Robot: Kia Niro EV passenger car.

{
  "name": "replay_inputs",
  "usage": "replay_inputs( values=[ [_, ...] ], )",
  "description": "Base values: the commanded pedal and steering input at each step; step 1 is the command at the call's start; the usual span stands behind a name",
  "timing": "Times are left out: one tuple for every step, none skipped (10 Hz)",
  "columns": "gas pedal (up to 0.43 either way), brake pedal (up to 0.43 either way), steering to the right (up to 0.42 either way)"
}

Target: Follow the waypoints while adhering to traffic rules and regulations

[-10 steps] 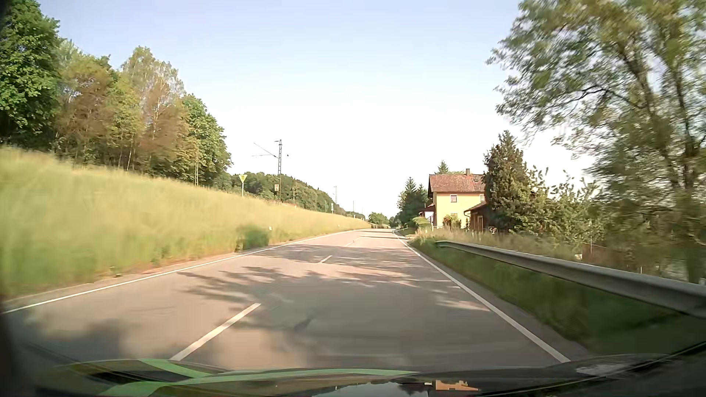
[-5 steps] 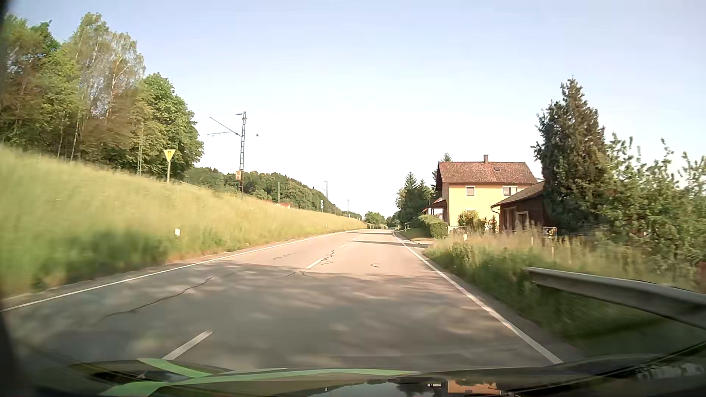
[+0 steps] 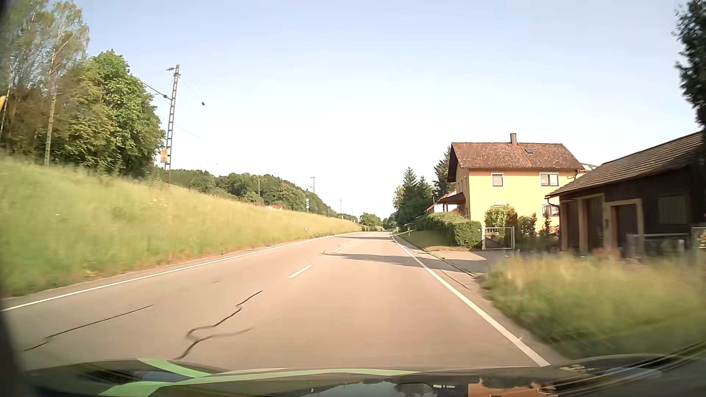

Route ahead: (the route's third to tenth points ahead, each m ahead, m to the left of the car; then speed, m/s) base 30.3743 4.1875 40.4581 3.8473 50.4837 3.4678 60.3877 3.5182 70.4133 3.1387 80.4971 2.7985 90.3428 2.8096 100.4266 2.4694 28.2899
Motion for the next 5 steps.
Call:
replay_inputs(
  values=[
    [0.189,0.000,0.000],
    [0.209,0.000,0.000],
    [0.209,0.000,0.000],
    [0.209,0.000,0.000],
    [0.209,0.000,0.000]
  ],
)
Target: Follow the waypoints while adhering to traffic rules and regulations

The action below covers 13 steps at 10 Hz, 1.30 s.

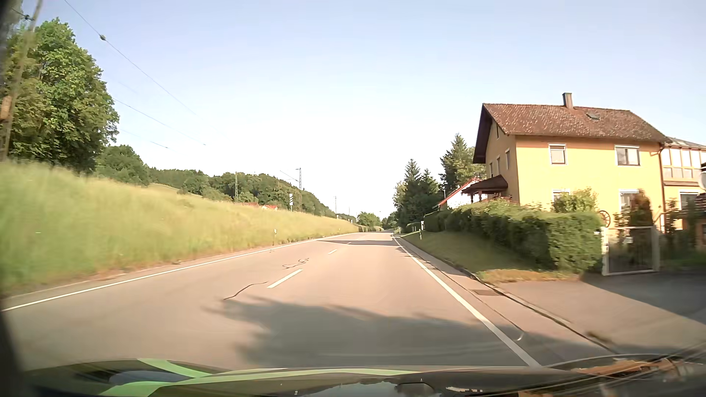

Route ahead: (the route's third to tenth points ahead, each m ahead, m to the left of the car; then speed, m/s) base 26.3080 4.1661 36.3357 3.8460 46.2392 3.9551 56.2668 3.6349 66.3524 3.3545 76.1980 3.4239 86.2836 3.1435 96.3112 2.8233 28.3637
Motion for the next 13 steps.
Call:
replay_inputs(
  values=[
    [0.209,0.000,0.000],
    [0.209,0.000,0.000],
    [0.209,0.000,0.000],
    [0.209,0.000,0.000],
    [0.209,0.000,0.000],
    [0.209,0.000,0.000],
    [0.209,0.000,0.000],
    [0.209,0.000,0.000],
    [0.209,0.000,0.000],
    [0.177,0.000,0.000],
    [0.138,0.000,0.000],
    [0.138,0.000,0.000],
    [0.138,0.000,0.000]
  ],
)
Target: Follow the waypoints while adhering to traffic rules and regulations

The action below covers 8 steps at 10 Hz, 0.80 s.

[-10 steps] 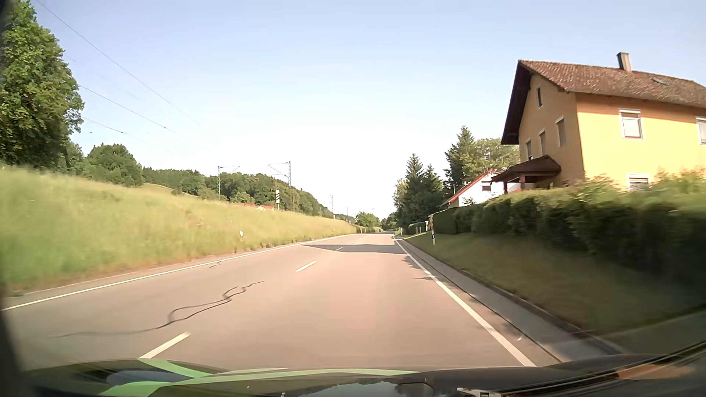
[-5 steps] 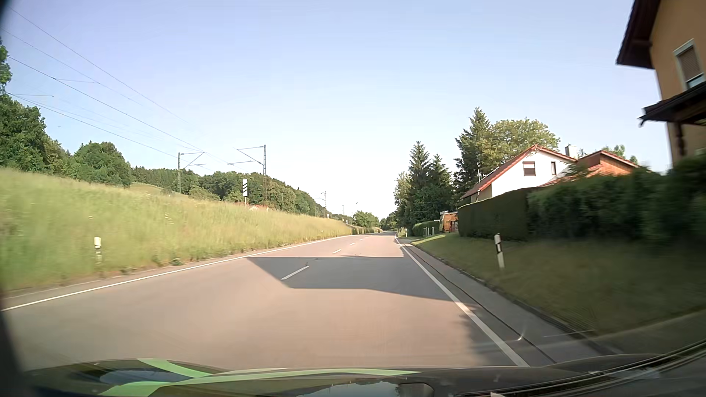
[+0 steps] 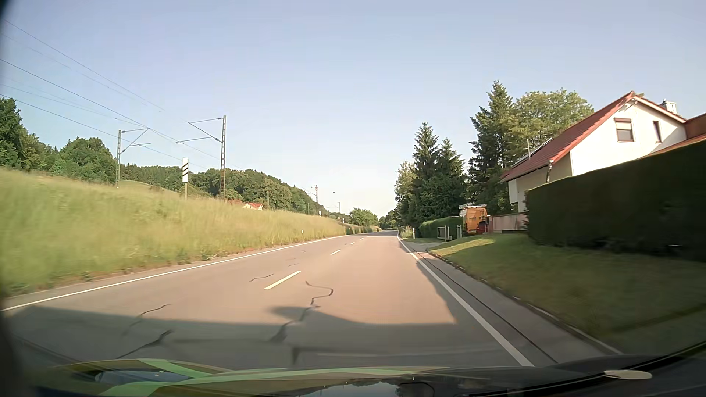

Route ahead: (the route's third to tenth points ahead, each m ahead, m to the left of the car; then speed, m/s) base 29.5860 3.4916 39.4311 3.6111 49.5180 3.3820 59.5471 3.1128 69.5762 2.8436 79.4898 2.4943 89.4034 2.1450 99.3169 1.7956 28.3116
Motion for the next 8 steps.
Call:
replay_inputs(
  values=[
    [0.138,0.000,-0.001],
    [0.138,0.000,0.000],
    [0.150,0.000,0.000],
    [0.150,0.000,0.000],
    [0.150,0.000,0.000],
    [0.150,0.000,0.001],
    [0.157,0.000,0.001],
    [0.177,0.000,0.001]
  ],
)
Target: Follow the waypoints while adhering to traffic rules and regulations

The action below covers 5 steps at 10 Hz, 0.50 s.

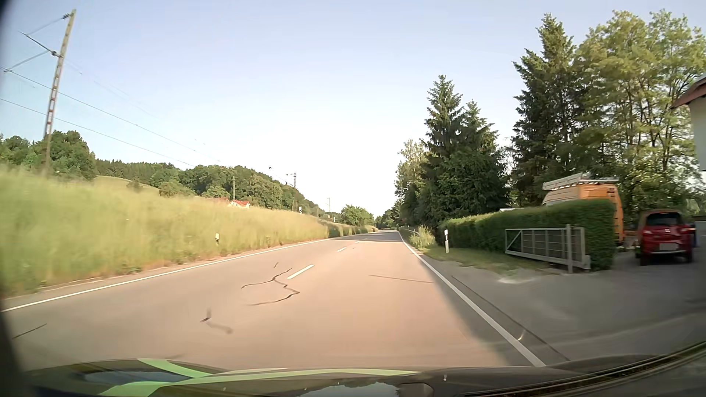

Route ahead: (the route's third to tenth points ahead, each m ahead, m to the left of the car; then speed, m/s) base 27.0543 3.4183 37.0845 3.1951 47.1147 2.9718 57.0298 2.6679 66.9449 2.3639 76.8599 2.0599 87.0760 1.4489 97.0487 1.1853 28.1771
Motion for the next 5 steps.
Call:
replay_inputs(
  values=[
    [0.189,0.000,0.001],
    [0.209,0.000,0.002],
    [0.209,0.000,0.002],
    [0.220,0.000,0.002],
    [0.220,0.000,0.002]
  ],
)
